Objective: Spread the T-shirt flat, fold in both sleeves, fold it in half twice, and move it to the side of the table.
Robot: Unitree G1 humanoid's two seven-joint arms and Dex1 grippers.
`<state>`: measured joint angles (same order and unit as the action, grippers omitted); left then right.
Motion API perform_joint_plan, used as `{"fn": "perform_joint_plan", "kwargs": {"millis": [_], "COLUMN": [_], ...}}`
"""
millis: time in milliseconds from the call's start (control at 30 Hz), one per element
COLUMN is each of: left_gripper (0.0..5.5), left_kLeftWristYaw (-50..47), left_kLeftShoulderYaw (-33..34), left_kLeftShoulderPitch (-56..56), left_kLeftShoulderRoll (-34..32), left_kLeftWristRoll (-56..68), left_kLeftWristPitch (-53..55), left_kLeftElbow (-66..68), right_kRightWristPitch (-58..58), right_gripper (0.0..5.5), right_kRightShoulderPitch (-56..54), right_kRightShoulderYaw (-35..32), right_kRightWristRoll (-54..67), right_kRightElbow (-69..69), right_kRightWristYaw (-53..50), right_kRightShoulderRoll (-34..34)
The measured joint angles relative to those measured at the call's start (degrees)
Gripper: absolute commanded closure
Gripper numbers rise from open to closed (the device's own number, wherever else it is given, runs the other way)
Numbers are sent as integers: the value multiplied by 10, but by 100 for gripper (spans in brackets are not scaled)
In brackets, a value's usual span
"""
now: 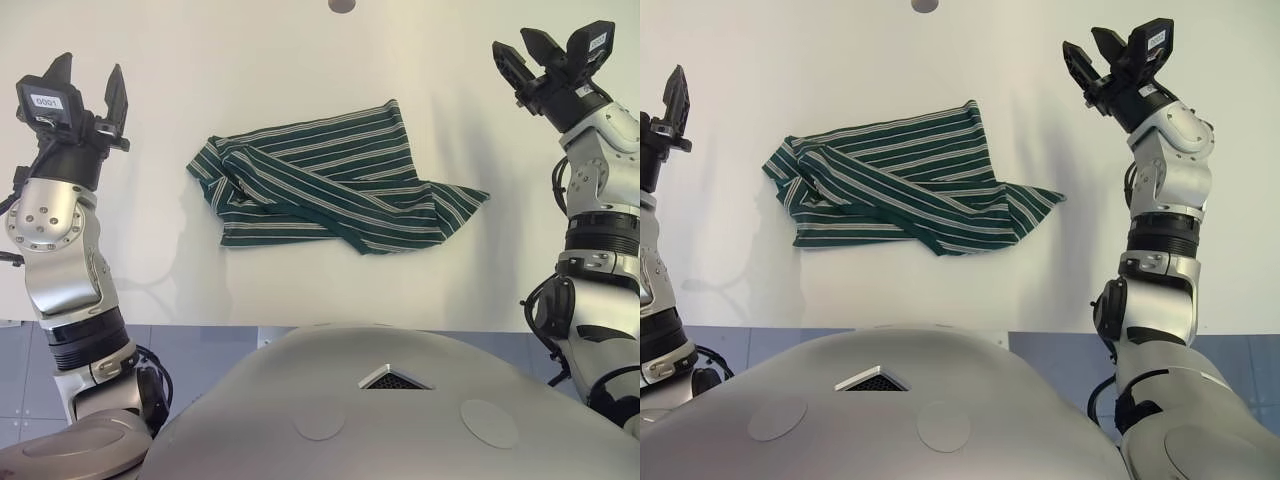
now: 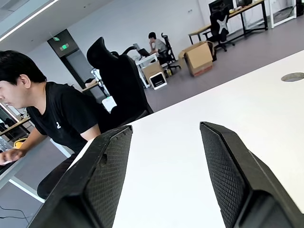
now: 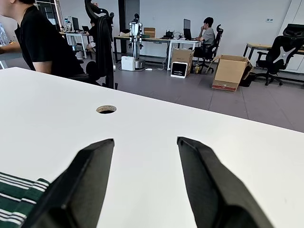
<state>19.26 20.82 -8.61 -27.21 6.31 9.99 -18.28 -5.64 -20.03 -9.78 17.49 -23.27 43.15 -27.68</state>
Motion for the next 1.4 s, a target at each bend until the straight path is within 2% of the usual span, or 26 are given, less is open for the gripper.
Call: {"fn": "perform_joint_plan", "kwargs": {"millis": [300,600,967,1400], "left_gripper": [290,290,290,290], "left_kLeftWristYaw": [-1,-29,-26,-22], "left_kLeftShoulderYaw": [-15,-74,-81,-99], "left_kLeftShoulderPitch": [1,67,95,99], "left_kLeftShoulderRoll": [36,87,78,74], "left_kLeftWristRoll": [42,52,25,20], "left_kLeftWristPitch": [14,27,10,-1], "left_kLeftElbow": [-21,5,53,62], "right_kRightWristPitch": [-10,30,97,105], "right_gripper": [301,301,301,301], "right_kRightShoulderPitch": [30,58,4,-2], "right_kRightShoulderYaw": [36,43,39,49], "right_kRightWristRoll": [1,-20,-42,-45], "right_kRightElbow": [41,50,-28,-33], "right_kRightWristYaw": [66,-40,-78,-74], "right_kRightShoulderRoll": [-11,59,84,90]}}
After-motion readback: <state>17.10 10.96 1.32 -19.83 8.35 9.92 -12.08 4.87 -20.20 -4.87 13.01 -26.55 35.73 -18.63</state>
